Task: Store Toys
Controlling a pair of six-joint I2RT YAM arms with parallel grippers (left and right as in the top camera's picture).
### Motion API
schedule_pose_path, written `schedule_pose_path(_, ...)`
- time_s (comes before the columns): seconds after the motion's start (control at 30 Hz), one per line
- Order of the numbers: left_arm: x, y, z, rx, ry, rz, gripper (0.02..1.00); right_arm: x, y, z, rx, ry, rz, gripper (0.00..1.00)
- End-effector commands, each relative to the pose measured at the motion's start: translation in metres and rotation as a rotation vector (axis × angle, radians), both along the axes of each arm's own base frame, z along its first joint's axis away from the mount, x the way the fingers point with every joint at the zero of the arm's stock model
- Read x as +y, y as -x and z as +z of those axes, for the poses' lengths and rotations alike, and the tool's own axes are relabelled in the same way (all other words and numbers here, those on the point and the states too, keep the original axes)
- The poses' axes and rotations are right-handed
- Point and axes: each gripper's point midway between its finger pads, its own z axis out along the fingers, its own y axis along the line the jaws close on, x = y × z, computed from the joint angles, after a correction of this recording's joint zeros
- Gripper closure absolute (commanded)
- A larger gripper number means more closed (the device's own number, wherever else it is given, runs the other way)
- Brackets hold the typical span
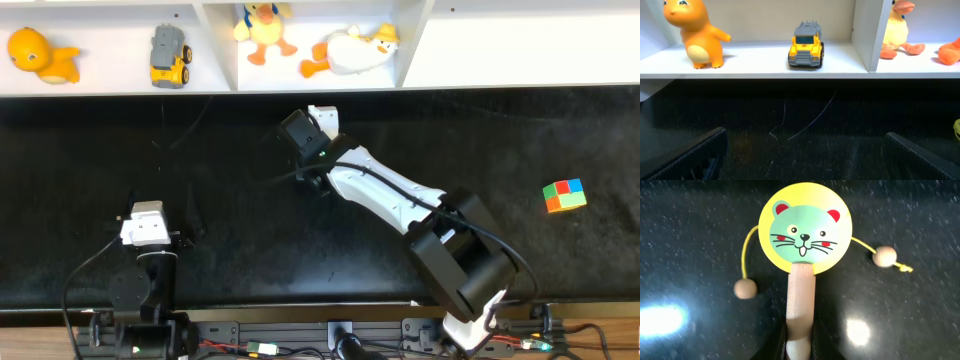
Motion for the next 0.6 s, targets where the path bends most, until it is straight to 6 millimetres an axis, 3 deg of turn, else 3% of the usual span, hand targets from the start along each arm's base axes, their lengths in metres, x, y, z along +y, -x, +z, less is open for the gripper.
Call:
schedule_pose_path(0.03, -0.001, 0.0, 0.001, -0.005, -0.015, -0.006, 0.02, -0.002, 0.004, 0.022, -0.009, -0.014, -0.003, 0.958)
schedule_pose_path(0.37, -0.001, 0.0, 0.001, -0.005, -0.015, -0.006, 0.02, -0.04, 0.025, 0.06, -0.031, 0.056, -0.032, 0.956)
schedule_pose_path(0.47, -0.001, 0.0, 0.001, -0.005, -0.015, -0.006, 0.02, -0.057, 0.034, 0.072, -0.057, 0.043, -0.051, 0.956)
schedule_pose_path(0.6, -0.001, 0.0, 0.001, -0.005, -0.015, -0.006, 0.02, -0.093, 0.052, 0.084, -0.088, 0.008, -0.117, 0.956)
